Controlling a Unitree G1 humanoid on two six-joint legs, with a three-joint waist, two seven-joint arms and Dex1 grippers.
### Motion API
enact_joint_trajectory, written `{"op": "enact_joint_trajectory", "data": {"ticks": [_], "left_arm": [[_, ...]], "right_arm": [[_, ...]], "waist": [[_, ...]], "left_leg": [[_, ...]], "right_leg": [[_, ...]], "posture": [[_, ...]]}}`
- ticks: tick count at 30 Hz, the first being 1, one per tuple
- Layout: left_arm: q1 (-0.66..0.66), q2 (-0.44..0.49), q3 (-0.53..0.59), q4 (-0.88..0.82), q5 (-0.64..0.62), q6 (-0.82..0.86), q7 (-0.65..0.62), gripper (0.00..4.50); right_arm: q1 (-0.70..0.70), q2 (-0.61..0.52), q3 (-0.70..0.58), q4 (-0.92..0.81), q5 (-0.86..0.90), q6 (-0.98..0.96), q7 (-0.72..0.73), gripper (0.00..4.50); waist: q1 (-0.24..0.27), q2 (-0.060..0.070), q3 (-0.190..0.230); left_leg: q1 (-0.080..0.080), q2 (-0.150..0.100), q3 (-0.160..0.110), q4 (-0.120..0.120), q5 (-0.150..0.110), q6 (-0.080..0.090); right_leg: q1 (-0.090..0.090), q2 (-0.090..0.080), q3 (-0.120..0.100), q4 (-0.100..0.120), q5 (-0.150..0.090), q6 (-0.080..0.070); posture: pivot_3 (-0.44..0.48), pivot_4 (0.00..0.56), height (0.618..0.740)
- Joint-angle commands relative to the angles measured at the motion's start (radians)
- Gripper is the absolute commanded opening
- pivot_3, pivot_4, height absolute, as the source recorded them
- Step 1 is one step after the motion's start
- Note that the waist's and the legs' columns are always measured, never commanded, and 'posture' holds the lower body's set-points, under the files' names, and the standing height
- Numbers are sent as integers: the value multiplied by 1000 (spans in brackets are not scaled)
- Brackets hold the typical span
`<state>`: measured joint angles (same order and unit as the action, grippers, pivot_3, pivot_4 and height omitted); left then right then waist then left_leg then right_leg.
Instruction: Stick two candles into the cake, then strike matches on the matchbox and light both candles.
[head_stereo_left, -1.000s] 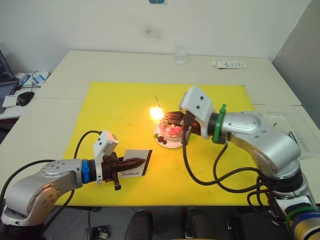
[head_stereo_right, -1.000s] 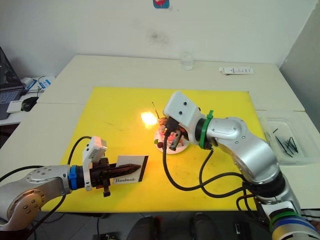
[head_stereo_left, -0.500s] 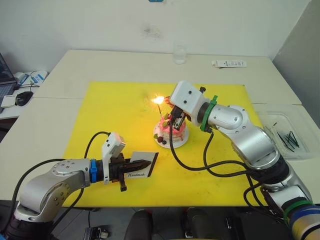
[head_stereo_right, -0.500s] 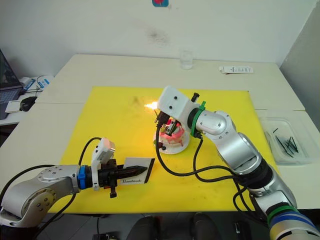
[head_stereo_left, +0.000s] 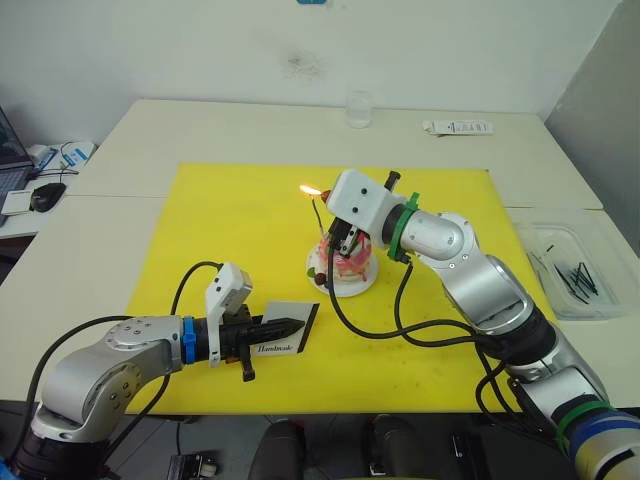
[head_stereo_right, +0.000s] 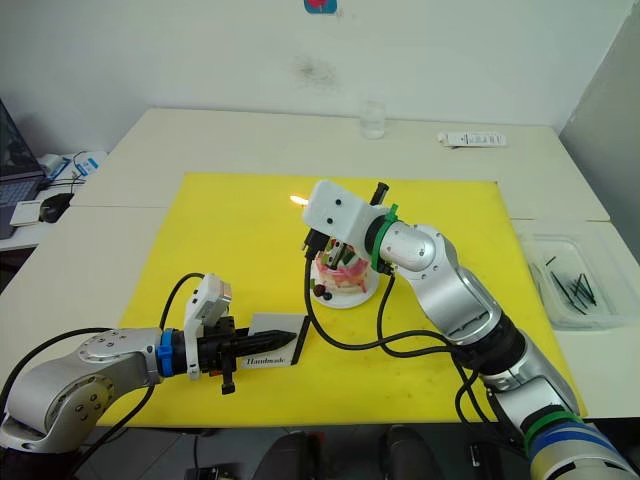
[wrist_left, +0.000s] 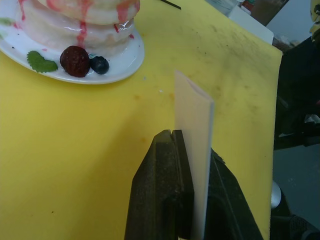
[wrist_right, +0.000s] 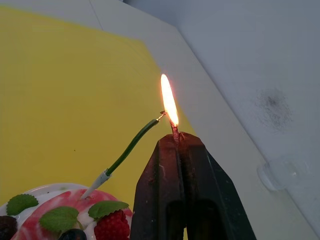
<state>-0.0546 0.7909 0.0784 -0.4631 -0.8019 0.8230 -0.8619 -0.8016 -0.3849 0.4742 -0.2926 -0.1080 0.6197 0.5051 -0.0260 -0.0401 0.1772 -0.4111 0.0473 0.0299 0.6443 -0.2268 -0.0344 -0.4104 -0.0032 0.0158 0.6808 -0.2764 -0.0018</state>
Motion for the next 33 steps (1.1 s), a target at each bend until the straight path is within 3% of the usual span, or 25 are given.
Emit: {"op": "enact_joint_trajectory", "data": {"ticks": [1, 33], "left_arm": [[-3, 1, 7, -33, -7, -6, -6, 0], [-18, -10, 4, -42, -14, 16, 3, 0]], "right_arm": [[3, 4, -9, -18, -23, -32, 19, 7], [27, 44, -40, 14, -89, -85, 42, 7]], "waist": [[0, 0, 0], [0, 0, 0]], "left_leg": [[0, 0, 0, 0, 0, 0], [0, 0, 0, 0, 0, 0]], "right_leg": [[0, 0, 0, 0, 0, 0], [0, 1, 0, 0, 0, 0]], "posture": [[0, 150, 740], [0, 150, 740]]}}
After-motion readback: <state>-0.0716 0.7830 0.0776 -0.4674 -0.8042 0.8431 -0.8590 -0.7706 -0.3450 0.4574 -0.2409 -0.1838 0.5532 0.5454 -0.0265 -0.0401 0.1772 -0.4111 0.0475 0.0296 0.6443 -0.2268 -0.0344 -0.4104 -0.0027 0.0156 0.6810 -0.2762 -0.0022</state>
